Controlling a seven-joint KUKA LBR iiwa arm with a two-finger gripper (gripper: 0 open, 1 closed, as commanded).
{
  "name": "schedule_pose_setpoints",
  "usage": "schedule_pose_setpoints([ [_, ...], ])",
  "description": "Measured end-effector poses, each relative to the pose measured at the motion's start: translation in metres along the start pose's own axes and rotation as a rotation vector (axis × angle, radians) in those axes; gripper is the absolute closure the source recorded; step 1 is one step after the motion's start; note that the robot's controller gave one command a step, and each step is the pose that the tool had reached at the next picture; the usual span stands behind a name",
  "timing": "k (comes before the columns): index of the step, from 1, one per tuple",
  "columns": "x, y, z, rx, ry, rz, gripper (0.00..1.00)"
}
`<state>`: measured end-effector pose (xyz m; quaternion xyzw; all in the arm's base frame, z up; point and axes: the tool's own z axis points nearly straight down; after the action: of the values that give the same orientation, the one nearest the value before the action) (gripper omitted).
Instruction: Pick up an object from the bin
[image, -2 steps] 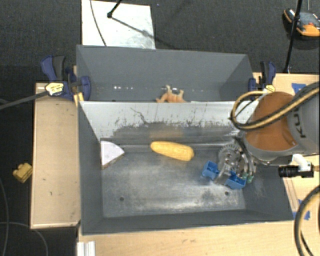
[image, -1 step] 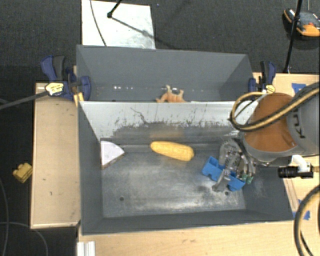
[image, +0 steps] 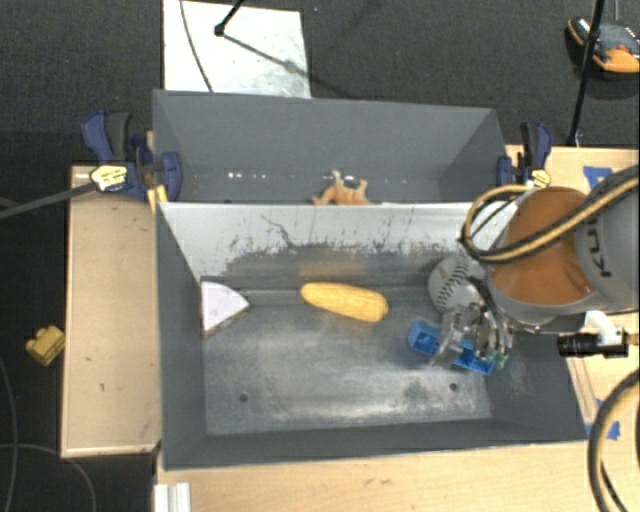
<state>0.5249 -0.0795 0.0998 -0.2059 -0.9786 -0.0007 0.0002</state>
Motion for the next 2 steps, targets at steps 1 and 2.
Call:
schedule_pose_setpoints([
  [1,0.000,-0.001,0.000,0.001,0.000,0.001,1.00],
  [2,-0.009,-0.010,-0.035,0.001,0.000,-0.013,1.00],
])
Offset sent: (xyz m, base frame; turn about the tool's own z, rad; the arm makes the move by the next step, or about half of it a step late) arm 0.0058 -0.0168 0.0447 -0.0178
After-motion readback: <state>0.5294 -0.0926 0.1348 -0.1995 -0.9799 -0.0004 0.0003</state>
